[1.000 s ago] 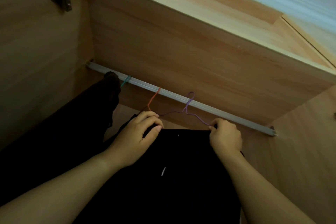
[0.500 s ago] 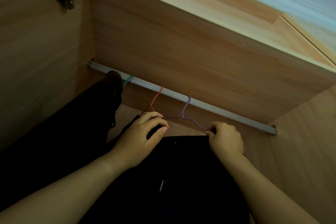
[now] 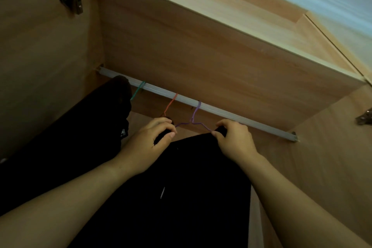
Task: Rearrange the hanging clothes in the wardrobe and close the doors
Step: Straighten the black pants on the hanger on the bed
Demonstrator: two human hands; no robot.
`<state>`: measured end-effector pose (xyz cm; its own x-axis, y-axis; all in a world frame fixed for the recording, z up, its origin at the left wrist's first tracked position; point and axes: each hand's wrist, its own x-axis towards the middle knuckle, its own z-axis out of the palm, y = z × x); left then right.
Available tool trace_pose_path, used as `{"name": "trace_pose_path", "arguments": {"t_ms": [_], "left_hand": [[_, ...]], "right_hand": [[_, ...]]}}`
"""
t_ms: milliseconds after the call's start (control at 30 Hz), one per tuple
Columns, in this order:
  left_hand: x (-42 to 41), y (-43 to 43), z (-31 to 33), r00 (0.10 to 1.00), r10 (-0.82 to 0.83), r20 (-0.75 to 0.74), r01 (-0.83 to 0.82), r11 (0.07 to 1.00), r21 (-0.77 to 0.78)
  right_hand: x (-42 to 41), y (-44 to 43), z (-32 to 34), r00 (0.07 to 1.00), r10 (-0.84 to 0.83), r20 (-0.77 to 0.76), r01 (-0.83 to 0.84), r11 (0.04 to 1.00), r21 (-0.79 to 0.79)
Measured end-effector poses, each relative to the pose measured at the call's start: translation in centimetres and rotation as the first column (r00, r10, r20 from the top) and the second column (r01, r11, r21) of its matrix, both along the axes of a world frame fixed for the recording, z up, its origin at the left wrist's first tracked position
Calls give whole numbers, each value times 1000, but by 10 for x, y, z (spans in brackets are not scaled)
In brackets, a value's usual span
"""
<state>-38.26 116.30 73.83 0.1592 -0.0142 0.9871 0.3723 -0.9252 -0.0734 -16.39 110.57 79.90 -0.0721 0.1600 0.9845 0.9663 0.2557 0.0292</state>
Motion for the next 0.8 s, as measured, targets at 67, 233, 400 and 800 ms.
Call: {"name": "trace_pose_path", "arguments": {"t_ms": [67, 233, 400, 800], "left_hand": [[3, -9, -6, 998, 17, -54, -21, 996, -86], [30, -24, -55, 966, 221, -131, -239, 961, -140], [61, -37, -131, 934, 314, -170, -344, 918, -196], [93, -112, -324, 802, 295, -519, -502, 804, -319]], "right_hand": [[10, -9, -17, 995, -84, 48, 86, 996, -38], [38, -26, -91, 992, 2, 123, -1, 1000, -13], [60, -40, -177, 981, 175, 88, -157, 972, -175], [104, -153, -401, 993, 116, -19, -110, 860, -498]]}}
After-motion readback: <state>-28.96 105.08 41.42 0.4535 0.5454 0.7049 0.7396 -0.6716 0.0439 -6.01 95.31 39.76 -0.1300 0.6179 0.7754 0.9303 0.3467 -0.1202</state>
